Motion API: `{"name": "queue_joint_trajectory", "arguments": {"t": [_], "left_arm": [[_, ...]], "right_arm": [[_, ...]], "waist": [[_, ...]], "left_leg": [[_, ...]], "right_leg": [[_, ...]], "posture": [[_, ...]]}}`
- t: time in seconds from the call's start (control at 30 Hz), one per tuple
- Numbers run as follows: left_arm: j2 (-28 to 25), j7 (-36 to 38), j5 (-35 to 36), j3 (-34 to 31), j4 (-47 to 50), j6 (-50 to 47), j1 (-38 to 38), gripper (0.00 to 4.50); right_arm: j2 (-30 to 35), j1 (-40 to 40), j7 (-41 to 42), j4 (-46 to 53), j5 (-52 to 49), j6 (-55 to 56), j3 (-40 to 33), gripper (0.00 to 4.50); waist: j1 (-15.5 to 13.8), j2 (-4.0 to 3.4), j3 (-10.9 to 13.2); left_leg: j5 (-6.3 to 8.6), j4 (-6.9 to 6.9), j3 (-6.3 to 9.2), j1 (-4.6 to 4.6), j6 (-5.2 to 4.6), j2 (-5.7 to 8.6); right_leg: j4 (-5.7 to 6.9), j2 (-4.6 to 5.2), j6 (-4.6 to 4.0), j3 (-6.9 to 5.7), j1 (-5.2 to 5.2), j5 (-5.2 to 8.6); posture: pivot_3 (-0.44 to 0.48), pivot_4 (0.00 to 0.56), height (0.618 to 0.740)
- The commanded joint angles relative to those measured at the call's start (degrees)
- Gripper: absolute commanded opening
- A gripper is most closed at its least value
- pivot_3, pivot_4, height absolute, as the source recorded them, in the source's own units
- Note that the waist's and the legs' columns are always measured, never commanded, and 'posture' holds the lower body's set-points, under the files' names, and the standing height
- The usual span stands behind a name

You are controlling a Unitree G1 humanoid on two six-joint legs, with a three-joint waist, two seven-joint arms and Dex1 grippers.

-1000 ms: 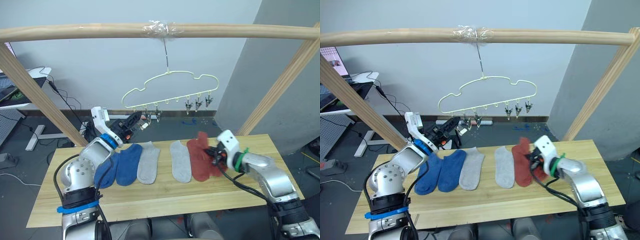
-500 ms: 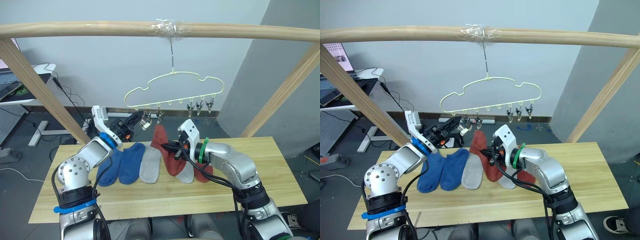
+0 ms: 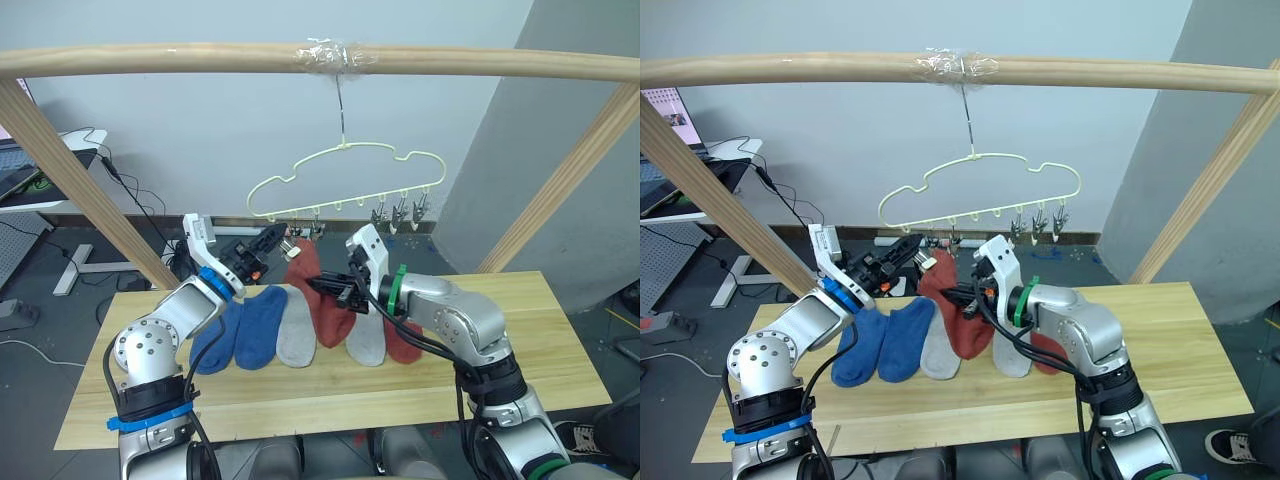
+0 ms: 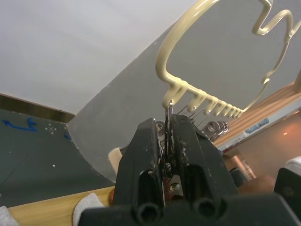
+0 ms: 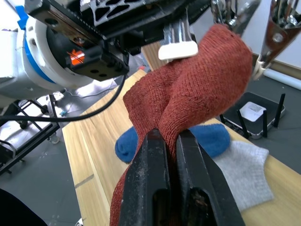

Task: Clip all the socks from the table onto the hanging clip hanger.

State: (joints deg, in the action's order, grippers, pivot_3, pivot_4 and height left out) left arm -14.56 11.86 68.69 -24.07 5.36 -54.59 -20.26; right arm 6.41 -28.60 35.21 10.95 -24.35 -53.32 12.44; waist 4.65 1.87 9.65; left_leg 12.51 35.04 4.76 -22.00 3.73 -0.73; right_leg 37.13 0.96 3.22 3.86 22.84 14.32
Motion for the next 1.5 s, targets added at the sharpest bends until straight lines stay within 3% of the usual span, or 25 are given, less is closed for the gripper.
{"name": "queue_joint_trajectory", "arguments": {"t": [0.03, 0.33, 0.8, 1.1, 1.2, 1.33, 1.5], "left_arm": [[-0.5, 0.2, 1.5, -0.1, 1.1, 0.4, -0.6, 0.10], [-0.6, 1.1, -1.4, 0.7, 2.0, 4.1, -0.8, 0.10], [-1.0, 1.6, 1.9, 0.2, 3.4, 3.5, 0.8, 4.42], [-5.6, 1.0, 3.4, -2.3, 5.9, 3.1, 4.0, 4.49], [-9.2, 1.6, 3.2, -2.4, 8.3, 2.3, 6.4, 4.50], [-12.4, 3.0, 3.7, -2.1, 10.1, 1.8, 9.0, 4.50], [-14.0, 4.6, -0.9, 0.1, 11.6, 4.2, 10.5, 4.50]], "right_arm": [[-1.7, -2.3, -0.9, 0.1, -2.0, 0.1, -1.6, 0.09], [-2.6, -4.0, -2.1, -2.3, -2.5, 1.1, -1.9, 0.09], [-4.1, -4.1, -3.1, -4.1, -1.8, 3.6, -0.4, 0.00], [-4.3, -3.4, -3.9, -6.4, 0.6, 6.6, 1.3, 0.00], [-5.9, -3.4, -2.9, -7.3, -1.2, 5.5, 1.1, 0.68], [-8.5, -3.6, -3.6, -7.7, -3.3, 2.9, 0.1, 2.10], [-8.8, -3.2, -6.1, -10.2, -1.0, 2.9, -0.2, 3.92]], "waist": [[0.0, 0.00, 0.0], [0.0, 0.00, 0.0], [0.0, 0.00, 0.0], [0.1, 0.00, 0.0], [0.1, 0.00, 0.0], [0.0, 0.00, 0.0], [-0.3, 0.00, 0.0]], "left_leg": [[0.00, 0.00, 0.00, 0.00, 0.00, 0.00], [0.00, 0.00, -0.01, -0.13, 0.00, 0.00], [-0.01, 0.07, 0.03, -0.48, 0.00, 0.00], [-0.01, 0.08, 0.03, -0.48, 0.00, 0.00], [-0.01, 0.07, 0.03, -0.49, 0.00, -0.02], [-0.01, 0.07, 0.04, -0.50, 0.00, -0.02], [-0.01, 0.08, 0.04, -0.49, 0.00, -0.01]], "right_leg": [[0.00, 0.00, 0.00, 0.00, 0.00, 0.00], [0.00, 0.00, -0.11, 0.01, 0.13, -0.07], [0.08, 0.00, -0.25, -0.03, 0.43, -0.16], [0.10, 0.00, -0.25, -0.03, 0.43, -0.16], [0.11, 0.00, -0.26, -0.03, 0.47, -0.16], [0.10, 0.00, -0.26, -0.04, 0.47, -0.16], [0.12, 0.00, -0.27, -0.07, 0.46, -0.17]], "posture": [[-0.031, 0.106, 0.740], [-0.028, 0.107, 0.740], [-0.015, 0.113, 0.740], [-0.021, 0.115, 0.740], [-0.014, 0.118, 0.740], [-0.004, 0.117, 0.740], [0.007, 0.116, 0.740]]}}
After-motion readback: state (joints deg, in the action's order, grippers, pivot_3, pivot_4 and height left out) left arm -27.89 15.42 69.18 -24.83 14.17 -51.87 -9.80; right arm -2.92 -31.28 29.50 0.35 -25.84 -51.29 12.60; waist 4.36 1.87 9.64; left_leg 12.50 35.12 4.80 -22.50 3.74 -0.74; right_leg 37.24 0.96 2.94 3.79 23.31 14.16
